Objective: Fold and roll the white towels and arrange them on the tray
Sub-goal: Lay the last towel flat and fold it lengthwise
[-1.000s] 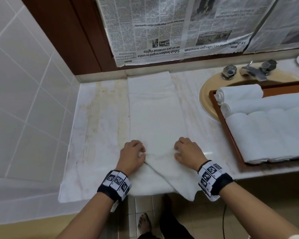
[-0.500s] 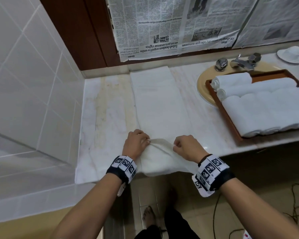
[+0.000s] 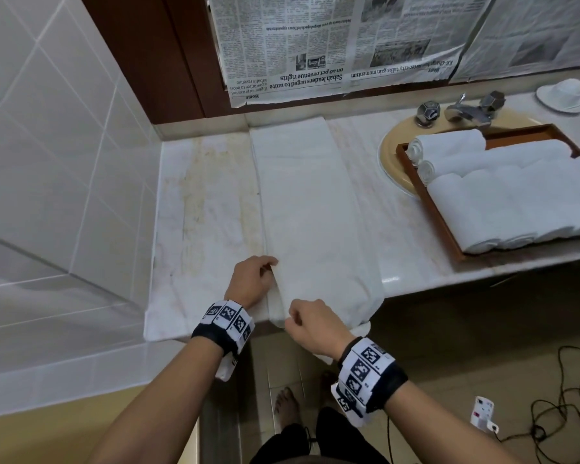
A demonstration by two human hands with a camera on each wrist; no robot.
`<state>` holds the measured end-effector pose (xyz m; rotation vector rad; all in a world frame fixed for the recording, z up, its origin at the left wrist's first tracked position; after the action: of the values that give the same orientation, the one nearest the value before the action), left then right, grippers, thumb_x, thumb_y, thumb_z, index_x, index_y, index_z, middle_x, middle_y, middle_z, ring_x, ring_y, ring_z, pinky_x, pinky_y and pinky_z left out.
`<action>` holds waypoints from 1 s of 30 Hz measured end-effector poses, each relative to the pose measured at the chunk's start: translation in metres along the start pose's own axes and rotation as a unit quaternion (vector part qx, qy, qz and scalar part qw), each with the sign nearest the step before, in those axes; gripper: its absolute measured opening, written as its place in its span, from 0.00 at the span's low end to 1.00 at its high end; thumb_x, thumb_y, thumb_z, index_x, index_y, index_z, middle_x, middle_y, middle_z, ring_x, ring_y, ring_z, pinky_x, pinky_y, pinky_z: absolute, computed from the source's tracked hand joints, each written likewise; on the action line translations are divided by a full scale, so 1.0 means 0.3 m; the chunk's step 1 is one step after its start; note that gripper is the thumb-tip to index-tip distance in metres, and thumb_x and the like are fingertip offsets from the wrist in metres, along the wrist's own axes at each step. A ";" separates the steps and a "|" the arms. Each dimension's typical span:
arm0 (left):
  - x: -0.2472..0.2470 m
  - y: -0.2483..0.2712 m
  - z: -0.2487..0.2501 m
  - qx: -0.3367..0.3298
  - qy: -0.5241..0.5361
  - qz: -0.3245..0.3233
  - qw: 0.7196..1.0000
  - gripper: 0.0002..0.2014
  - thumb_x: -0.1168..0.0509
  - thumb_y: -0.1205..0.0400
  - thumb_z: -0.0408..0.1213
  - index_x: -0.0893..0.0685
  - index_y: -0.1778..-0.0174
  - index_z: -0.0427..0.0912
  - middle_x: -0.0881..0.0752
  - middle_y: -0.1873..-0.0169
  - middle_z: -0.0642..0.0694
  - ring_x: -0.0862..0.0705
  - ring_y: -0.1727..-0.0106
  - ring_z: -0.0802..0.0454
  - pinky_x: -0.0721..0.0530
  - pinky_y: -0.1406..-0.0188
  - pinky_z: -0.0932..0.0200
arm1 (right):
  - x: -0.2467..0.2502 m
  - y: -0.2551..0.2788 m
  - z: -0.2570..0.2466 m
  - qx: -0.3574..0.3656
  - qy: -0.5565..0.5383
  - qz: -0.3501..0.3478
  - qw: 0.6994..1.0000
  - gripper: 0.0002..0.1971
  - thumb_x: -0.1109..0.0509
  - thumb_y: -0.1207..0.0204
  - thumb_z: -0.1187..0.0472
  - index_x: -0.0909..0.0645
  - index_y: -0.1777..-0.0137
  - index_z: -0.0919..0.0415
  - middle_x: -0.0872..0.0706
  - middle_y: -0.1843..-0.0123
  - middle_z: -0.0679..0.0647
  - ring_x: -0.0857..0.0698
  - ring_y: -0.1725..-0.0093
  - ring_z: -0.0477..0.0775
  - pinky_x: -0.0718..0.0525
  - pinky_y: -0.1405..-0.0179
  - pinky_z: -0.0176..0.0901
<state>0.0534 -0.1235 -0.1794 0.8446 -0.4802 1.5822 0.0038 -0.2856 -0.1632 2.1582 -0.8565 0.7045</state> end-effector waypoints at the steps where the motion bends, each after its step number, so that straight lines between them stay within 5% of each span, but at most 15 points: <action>1: 0.002 0.004 0.000 0.008 0.009 0.005 1.000 0.17 0.37 0.18 0.30 0.12 0.36 0.45 0.12 0.42 0.46 0.16 0.42 0.50 0.28 0.40 0.69 | -0.024 -0.007 0.000 0.001 -0.010 -0.007 1.000 0.11 0.38 0.21 0.49 0.25 0.59 0.56 0.17 0.62 0.55 0.19 0.60 0.59 0.19 0.58 0.53; 7: -0.006 0.028 -0.003 0.030 0.035 0.014 0.999 0.14 0.29 0.19 0.40 0.13 0.37 0.45 0.13 0.56 0.50 0.18 0.54 0.55 0.25 0.46 0.66 | -0.088 -0.039 0.010 0.006 -0.046 -0.012 0.999 0.07 0.34 0.20 0.53 0.21 0.56 0.54 0.13 0.59 0.55 0.18 0.55 0.55 0.16 0.52 0.52; 12: -0.002 0.050 -0.014 0.033 0.054 0.036 0.997 0.14 0.29 0.22 0.32 0.12 0.41 0.46 0.13 0.58 0.52 0.15 0.57 0.55 0.17 0.45 0.59 | -0.109 -0.049 0.013 0.013 -0.048 -0.007 0.999 0.07 0.33 0.20 0.54 0.18 0.52 0.56 0.11 0.56 0.56 0.16 0.52 0.56 0.18 0.50 0.48; 17: -0.008 0.055 -0.008 0.029 0.029 0.045 0.998 0.13 0.31 0.20 0.33 0.14 0.39 0.47 0.14 0.56 0.50 0.16 0.56 0.52 0.17 0.45 0.53 | -0.107 -0.063 0.021 0.011 -0.078 -0.013 0.997 0.08 0.31 0.21 0.58 0.13 0.47 0.59 0.09 0.53 0.54 0.13 0.53 0.51 0.18 0.51 0.36; 25: -0.039 0.111 -0.027 0.047 0.014 0.024 0.999 0.14 0.32 0.18 0.35 0.15 0.37 0.46 0.17 0.51 0.49 0.19 0.54 0.56 0.22 0.45 0.62 | -0.048 -0.067 0.033 0.014 -0.077 0.023 0.997 0.08 0.32 0.20 0.58 0.12 0.47 0.58 0.10 0.54 0.53 0.14 0.54 0.51 0.15 0.48 0.42; 30: -0.062 0.151 -0.033 0.003 -0.004 0.011 1.000 0.17 0.31 0.19 0.37 0.16 0.33 0.43 0.18 0.41 0.43 0.20 0.40 0.45 0.23 0.35 0.54 | 0.015 -0.065 0.055 0.040 -0.033 0.090 0.995 0.08 0.33 0.19 0.56 0.15 0.47 0.56 0.12 0.54 0.49 0.15 0.54 0.50 0.15 0.47 0.48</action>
<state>0.0075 -0.1377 -0.1929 0.8538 -0.4924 1.6007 0.0247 -0.2893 -0.1781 2.2048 -1.0839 0.7715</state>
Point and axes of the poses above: each hand's wrist, its own y-axis away from the middle knuckle, its own x-axis out of the back of the hand, z = x × y, the point moved 8 cm from there along -y, towards the middle knuckle
